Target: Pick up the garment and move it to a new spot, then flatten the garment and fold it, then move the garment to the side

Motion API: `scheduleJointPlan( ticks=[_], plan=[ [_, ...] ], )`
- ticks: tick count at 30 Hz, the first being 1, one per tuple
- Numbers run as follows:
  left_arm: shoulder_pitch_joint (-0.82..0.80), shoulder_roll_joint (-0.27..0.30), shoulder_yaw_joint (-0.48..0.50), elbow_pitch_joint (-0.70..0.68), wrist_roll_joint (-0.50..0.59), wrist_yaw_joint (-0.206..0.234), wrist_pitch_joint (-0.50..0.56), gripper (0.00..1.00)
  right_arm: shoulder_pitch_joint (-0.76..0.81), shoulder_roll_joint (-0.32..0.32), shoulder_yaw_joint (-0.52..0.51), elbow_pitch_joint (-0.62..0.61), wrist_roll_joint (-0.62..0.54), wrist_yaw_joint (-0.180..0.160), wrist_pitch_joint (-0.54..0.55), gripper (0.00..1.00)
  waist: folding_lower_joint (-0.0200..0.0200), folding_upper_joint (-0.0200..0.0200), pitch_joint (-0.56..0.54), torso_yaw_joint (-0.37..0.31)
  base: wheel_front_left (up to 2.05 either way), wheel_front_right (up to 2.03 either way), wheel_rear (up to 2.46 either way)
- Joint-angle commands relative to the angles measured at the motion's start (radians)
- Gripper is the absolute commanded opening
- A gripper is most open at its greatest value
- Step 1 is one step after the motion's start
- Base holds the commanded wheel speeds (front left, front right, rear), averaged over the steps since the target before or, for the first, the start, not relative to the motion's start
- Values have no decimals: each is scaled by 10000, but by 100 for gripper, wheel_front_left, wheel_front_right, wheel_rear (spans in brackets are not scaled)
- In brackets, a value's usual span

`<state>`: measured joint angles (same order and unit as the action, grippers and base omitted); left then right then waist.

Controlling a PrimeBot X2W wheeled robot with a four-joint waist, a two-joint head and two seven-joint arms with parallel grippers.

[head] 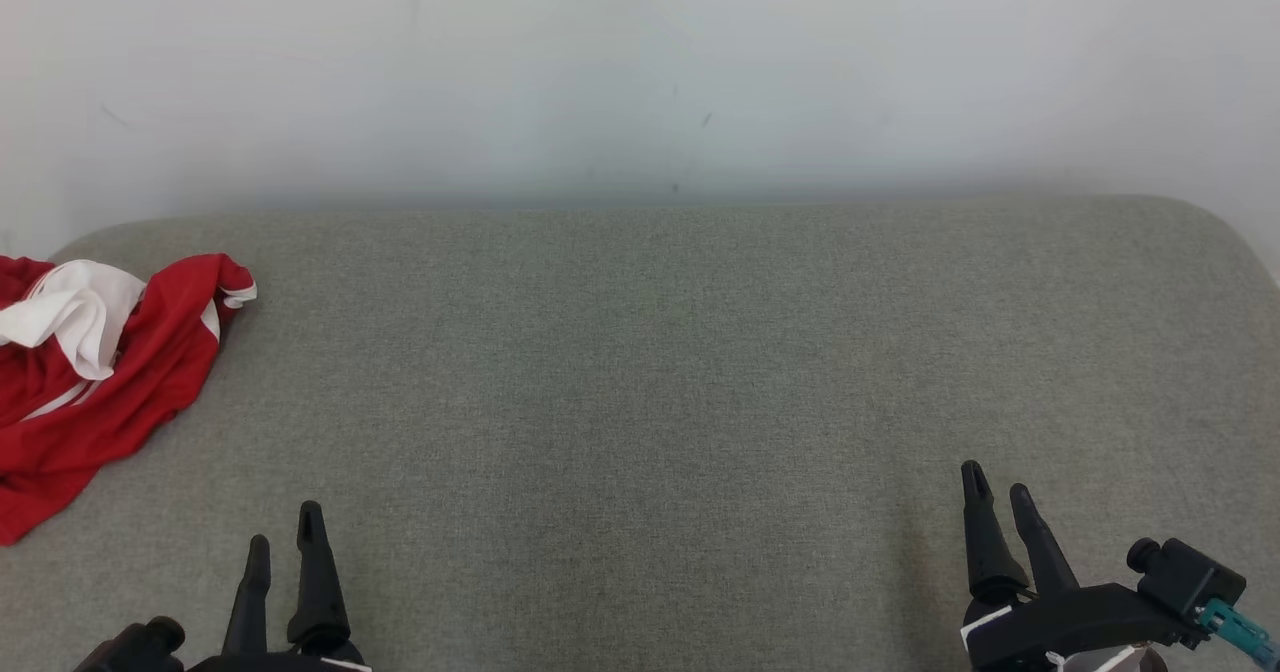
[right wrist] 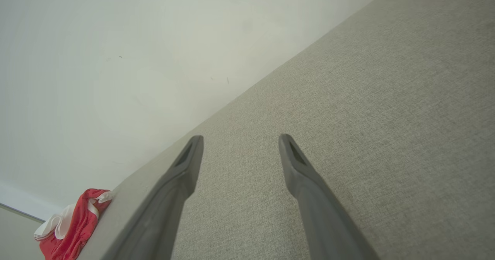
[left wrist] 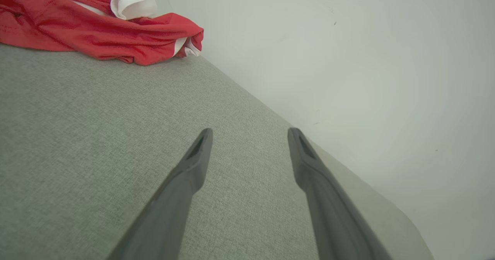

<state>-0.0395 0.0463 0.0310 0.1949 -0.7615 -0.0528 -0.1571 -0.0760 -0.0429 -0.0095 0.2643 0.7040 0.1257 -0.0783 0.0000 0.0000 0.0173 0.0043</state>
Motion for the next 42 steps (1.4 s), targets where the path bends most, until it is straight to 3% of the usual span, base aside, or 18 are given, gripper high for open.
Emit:
scheduleJointPlan(
  ticks=[1,14,42],
  plan=[
    [68,41,-28,-162,487,57,-90,100,28,-76,87,-153,-366,58,-126,100,0,0,-4,-14,0,0,0],
    [176,47,-88,-142,2360,459,-341,100,91,-81,272,-115,-1910,64,-575,100,0,0,-62,-45,0,0,0],
    [515,56,166,-128,4938,531,-803,100,305,-90,536,89,-4314,61,-1373,100,0,0,-172,-78,0,0,0]
  ],
)
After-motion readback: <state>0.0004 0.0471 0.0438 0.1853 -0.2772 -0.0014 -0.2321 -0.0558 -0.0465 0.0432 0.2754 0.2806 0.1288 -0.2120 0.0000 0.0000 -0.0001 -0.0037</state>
